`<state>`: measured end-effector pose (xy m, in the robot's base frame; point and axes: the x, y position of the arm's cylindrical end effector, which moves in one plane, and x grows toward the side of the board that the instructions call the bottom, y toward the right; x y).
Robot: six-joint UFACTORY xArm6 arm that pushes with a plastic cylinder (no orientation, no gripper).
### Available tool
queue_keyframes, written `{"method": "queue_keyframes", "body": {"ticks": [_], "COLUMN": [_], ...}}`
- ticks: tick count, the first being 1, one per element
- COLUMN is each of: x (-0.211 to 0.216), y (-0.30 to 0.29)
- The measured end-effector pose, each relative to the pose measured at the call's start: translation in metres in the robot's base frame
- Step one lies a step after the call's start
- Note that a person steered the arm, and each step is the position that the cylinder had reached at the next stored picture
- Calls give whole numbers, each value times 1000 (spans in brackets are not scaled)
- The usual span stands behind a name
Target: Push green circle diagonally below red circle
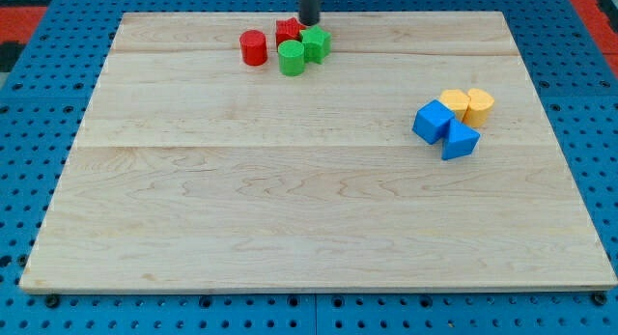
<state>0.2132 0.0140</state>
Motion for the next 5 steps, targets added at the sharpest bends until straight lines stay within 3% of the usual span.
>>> {"method": "queue_keyframes", "body": {"ticks": [2, 5], "x": [77, 94], "y": [-39, -106]}}
